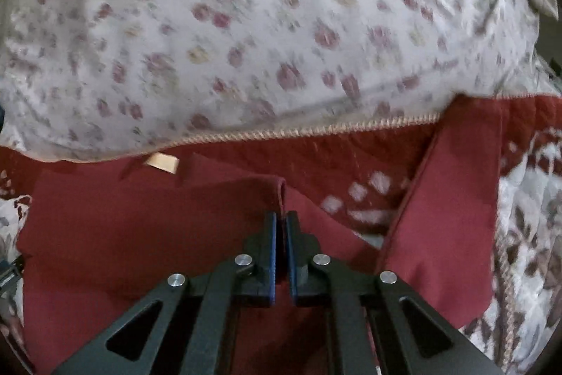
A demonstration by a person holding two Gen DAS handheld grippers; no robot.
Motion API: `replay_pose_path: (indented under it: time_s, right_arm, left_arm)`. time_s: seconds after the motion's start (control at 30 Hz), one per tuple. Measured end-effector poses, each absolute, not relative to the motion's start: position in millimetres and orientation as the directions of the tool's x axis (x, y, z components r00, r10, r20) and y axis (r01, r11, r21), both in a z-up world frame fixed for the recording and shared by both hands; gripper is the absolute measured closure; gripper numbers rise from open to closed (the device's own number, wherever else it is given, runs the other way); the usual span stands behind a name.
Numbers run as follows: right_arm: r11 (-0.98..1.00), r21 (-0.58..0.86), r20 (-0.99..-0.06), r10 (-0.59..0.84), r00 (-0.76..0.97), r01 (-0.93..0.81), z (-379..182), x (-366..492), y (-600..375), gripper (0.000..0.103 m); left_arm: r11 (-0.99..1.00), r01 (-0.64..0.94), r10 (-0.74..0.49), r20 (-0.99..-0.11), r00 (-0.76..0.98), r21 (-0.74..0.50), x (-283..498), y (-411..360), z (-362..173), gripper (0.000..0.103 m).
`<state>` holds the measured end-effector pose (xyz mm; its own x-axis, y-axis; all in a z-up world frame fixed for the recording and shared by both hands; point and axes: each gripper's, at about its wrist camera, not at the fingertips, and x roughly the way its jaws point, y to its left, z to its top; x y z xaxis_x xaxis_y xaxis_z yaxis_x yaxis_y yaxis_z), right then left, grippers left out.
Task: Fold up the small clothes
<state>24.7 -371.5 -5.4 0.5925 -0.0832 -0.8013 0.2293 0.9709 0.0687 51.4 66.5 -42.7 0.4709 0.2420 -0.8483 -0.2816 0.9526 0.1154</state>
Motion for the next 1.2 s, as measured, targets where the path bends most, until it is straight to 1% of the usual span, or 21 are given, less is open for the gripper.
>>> replay_pose_path:
  time_s: [0.03,0.07,0.1,0.2,0.27,0.33,0.47,0.53,0.57,0.6,0.63,0.67,0.73,0.8,0.87,0.93,1.0,1.03,1.1,1.17,1.2]
  right_arm:
    - [0.972,0.063,-0.809,-0.083,0.582,0.226,-8,26,-371,0.089]
    - [0.972,0.065,-0.810,-0.080,0.581,0.225,-6,23,-369,0.074]
    - [0.971,0.089,-0.799,-0.064,0.597,0.224,-1,18,-365,0.063]
    - [0.969,0.203,-0.759,0.067,0.648,0.138,17,4,-339,0.063]
    - [0.959,0.283,-0.739,0.219,0.637,-0.002,22,8,-299,0.063]
    - [0.943,0.304,-0.730,0.322,0.603,-0.135,21,19,-247,0.063]
    - [0.918,0.306,-0.721,0.398,0.567,-0.254,9,53,-164,0.063]
    - [0.908,0.332,-0.728,0.418,0.543,-0.255,-7,67,-138,0.063]
    - [0.901,0.353,-0.741,0.435,0.513,-0.253,-19,71,-127,0.064]
    - [0.889,0.379,-0.758,0.457,0.466,-0.256,-33,71,-116,0.070]
    - [0.881,0.393,-0.772,0.471,0.426,-0.263,-46,69,-110,0.070]
    - [0.883,0.380,-0.773,0.467,0.429,-0.277,-53,62,-106,0.070]
    - [0.875,0.365,-0.754,0.479,0.450,-0.319,-50,45,-111,0.070]
    - [0.850,0.418,-0.748,0.522,0.410,-0.320,-44,35,-128,0.070]
    - [0.871,0.386,-0.760,0.487,0.432,-0.303,-34,24,-153,0.070]
    - [0.911,0.312,-0.760,0.409,0.505,-0.268,-23,13,-184,0.066]
    - [0.964,0.205,-0.773,0.265,0.576,-0.168,-11,11,-224,0.044]
    - [0.981,0.167,-0.780,0.194,0.595,-0.102,-5,15,-244,0.042]
    - [0.989,0.143,-0.795,0.102,0.598,0.022,-4,25,-287,0.042]
    - [0.980,0.126,-0.833,0.020,0.553,0.153,-17,36,-327,0.042]
    - [0.972,0.145,-0.839,0.022,0.544,0.185,-25,38,-341,0.046]
  left_arm:
    - [0.952,-0.283,0.241,-0.847,0.474,0.113,51,67,-42,0.000]
    - [0.953,-0.285,0.238,-0.845,0.479,0.107,51,68,-41,0.000]
    - [0.953,-0.287,0.232,-0.842,0.487,0.096,50,68,-38,0.000]
    - [0.958,-0.284,0.194,-0.828,0.526,0.044,45,70,-23,0.000]
    - [0.958,-0.286,0.193,-0.813,0.550,0.034,41,71,-14,0.000]
    - [0.953,-0.299,0.210,-0.802,0.559,0.041,41,73,-11,0.000]
    - [0.939,-0.341,0.216,-0.824,0.524,0.029,46,88,-16,0.000]
    - [0.933,-0.360,0.209,-0.824,0.527,0.005,46,95,-15,0.000]
    - [0.930,-0.367,0.201,-0.821,0.535,-0.011,46,97,-12,0.000]
    - [0.930,-0.367,0.195,-0.818,0.541,-0.022,45,98,-10,0.000]
    - [0.931,-0.364,0.186,-0.814,0.551,-0.034,44,98,-8,0.000]
    - [0.934,-0.354,0.174,-0.808,0.563,-0.045,45,96,-6,0.000]
    - [0.945,-0.322,0.154,-0.796,0.586,-0.054,44,89,-3,0.000]
    - [0.960,-0.277,0.141,-0.792,0.594,-0.037,45,76,-3,0.000]
    - [0.970,-0.240,0.124,-0.798,0.590,-0.026,46,65,-5,0.000]
    - [0.976,-0.216,0.102,-0.806,0.583,-0.032,47,57,-10,0.000]
    - [0.979,-0.201,0.100,-0.817,0.567,-0.020,50,49,-18,0.000]
    - [0.979,-0.203,0.113,-0.819,0.563,-0.004,50,46,-22,0.000]
    - [0.978,-0.207,0.124,-0.815,0.567,0.005,51,44,-27,0.000]
    - [0.977,-0.214,0.116,-0.816,0.567,-0.010,51,45,-28,0.000]
    - [0.976,-0.217,0.107,-0.818,0.565,-0.022,52,46,-29,0.000]
